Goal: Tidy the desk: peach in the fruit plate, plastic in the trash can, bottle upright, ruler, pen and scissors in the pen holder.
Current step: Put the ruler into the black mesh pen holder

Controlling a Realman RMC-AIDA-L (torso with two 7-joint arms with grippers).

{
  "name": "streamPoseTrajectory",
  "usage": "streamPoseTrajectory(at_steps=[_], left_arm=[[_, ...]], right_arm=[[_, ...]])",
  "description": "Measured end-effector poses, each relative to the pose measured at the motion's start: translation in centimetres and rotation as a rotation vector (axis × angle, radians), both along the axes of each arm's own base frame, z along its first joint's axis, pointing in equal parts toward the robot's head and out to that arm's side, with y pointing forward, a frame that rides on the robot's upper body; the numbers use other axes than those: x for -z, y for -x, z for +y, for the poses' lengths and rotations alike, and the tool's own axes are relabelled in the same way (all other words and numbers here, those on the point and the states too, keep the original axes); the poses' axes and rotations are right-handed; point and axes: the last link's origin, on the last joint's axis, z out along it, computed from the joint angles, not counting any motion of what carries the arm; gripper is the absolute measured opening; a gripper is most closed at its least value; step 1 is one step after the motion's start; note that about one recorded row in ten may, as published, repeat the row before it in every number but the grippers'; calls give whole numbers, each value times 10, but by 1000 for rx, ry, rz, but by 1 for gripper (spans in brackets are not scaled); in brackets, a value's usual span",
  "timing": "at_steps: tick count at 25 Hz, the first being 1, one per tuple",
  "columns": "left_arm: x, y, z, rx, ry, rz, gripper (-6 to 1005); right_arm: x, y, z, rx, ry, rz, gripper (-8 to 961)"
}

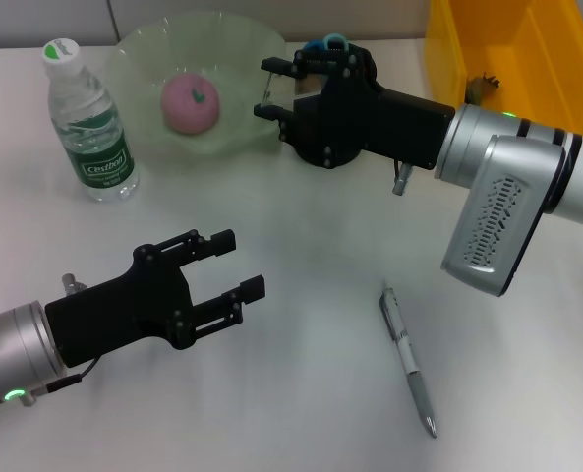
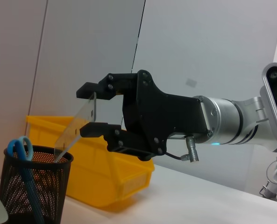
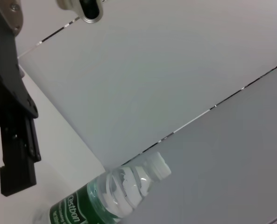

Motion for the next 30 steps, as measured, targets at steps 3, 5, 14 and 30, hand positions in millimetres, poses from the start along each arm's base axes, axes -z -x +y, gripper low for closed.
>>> streamPoseTrajectory(at_steps=[3, 5, 14, 30], left_arm=[[0, -1, 0, 7, -3, 1, 675], [0, -1, 0, 10, -3, 0, 675], [-1, -2, 0, 15, -2, -8, 675], [-2, -5, 0, 24, 2, -20, 676]], right_arm=[[0, 1, 2, 3, -2, 1, 416], [0, 3, 4, 7, -1, -3, 418], [3, 12, 14, 119, 86, 45, 427], [-6, 13, 27, 356, 141, 258, 444]])
